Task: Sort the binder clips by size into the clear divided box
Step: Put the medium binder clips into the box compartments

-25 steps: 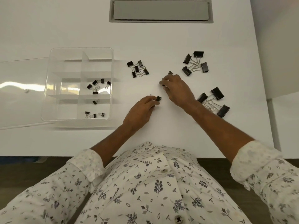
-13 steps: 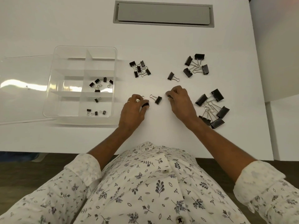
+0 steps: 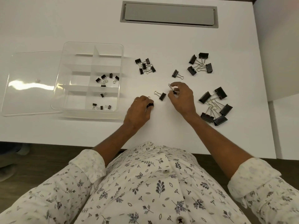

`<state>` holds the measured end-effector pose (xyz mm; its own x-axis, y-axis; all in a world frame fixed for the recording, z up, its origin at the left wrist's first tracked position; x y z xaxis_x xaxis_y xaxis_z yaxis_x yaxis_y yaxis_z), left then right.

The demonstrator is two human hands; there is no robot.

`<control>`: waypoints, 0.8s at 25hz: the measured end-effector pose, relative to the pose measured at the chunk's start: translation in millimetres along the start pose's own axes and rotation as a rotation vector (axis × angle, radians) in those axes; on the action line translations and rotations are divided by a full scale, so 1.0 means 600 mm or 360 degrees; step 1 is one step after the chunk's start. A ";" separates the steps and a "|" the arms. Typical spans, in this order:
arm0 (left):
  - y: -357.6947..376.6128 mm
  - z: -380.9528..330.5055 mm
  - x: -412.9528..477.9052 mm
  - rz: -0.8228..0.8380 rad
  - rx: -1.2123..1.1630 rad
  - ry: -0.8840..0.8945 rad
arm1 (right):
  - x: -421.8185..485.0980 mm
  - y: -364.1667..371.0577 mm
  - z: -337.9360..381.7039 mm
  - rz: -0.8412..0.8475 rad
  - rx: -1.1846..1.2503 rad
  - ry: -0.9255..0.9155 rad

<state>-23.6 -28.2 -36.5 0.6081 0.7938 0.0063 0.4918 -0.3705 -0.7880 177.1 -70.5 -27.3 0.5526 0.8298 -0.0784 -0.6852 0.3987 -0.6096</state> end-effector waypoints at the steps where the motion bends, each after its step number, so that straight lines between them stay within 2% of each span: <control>1: -0.003 -0.001 -0.002 -0.0057 -0.0061 0.0013 | 0.001 0.003 -0.001 0.0024 0.0206 0.0189; 4: -0.020 -0.010 -0.005 -0.0319 -0.0420 -0.0094 | -0.004 0.012 0.003 0.0150 0.0964 0.0730; 7: -0.038 -0.008 0.005 -0.0549 -0.0829 -0.0417 | -0.017 0.021 0.033 0.0307 0.1381 0.0925; 10: -0.063 0.000 0.015 -0.0663 -0.1286 -0.0665 | -0.024 0.035 0.079 0.0456 0.1694 0.1080; 13: -0.112 0.022 0.031 -0.0845 -0.1605 -0.0750 | -0.017 0.059 0.135 0.0614 0.1802 0.1095; 20: -0.225 0.112 0.117 -0.1015 -0.1741 -0.0929 | 0.070 0.132 0.286 0.0791 0.1601 0.0885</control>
<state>-89.1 110.1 28.8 -0.1140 0.9502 -0.2900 0.9789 0.1573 0.1305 64.9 62.8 56.5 0.0882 0.7965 -0.5981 -0.7997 0.4147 0.4343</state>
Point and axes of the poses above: each hand's wrist, its own x-axis towards the middle knuckle, its own y-axis out of the palm, z = x × y, the point moved 3 cm from there along x, towards the middle knuckle, and after that the axes turned 4 degrees about y, right-handed, at the moved point
